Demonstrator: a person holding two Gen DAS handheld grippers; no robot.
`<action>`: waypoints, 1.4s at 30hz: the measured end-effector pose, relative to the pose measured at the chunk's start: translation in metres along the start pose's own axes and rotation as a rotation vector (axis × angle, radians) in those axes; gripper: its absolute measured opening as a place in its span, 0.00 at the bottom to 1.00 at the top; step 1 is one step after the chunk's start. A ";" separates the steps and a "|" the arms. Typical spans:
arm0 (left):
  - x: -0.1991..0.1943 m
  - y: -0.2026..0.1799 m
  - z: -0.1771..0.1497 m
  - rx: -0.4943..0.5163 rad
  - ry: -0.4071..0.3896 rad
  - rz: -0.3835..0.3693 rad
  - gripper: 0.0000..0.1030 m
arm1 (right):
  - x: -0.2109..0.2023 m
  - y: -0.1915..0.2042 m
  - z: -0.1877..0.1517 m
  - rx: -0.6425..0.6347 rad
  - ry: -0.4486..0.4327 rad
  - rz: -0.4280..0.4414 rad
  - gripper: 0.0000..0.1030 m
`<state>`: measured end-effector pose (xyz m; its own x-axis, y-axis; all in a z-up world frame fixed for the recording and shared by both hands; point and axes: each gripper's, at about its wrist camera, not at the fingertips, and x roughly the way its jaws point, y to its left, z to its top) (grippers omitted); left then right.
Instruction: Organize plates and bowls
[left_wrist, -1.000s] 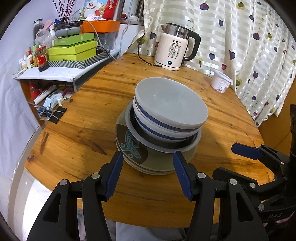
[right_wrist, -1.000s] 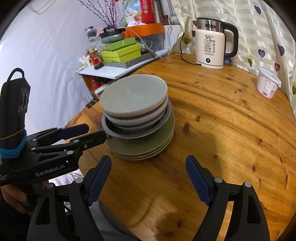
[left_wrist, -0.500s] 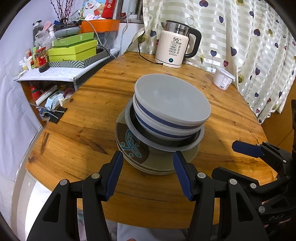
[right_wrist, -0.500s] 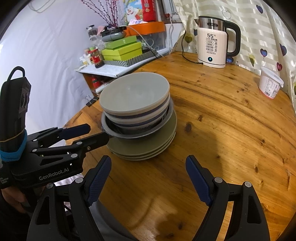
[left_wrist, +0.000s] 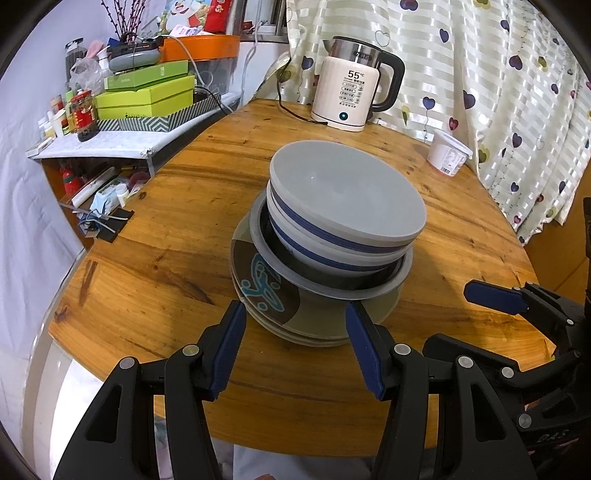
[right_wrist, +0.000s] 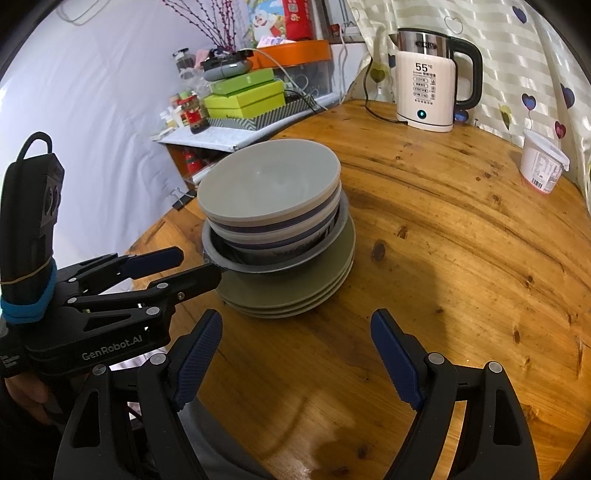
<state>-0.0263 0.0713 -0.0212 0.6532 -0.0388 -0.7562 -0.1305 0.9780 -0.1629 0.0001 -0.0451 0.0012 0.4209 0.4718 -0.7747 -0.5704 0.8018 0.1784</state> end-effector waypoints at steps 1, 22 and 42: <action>0.000 0.000 0.000 0.000 0.000 0.000 0.55 | 0.000 0.000 0.000 -0.001 0.001 0.001 0.81; 0.004 0.003 0.000 0.002 0.007 0.002 0.55 | 0.003 -0.001 0.001 0.001 0.002 0.003 0.81; 0.005 0.000 0.002 0.008 0.017 -0.002 0.55 | 0.002 0.000 0.001 -0.002 0.007 0.010 0.81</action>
<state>-0.0219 0.0710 -0.0236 0.6404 -0.0444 -0.7667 -0.1231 0.9795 -0.1596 0.0013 -0.0438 0.0002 0.4108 0.4770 -0.7770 -0.5756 0.7966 0.1848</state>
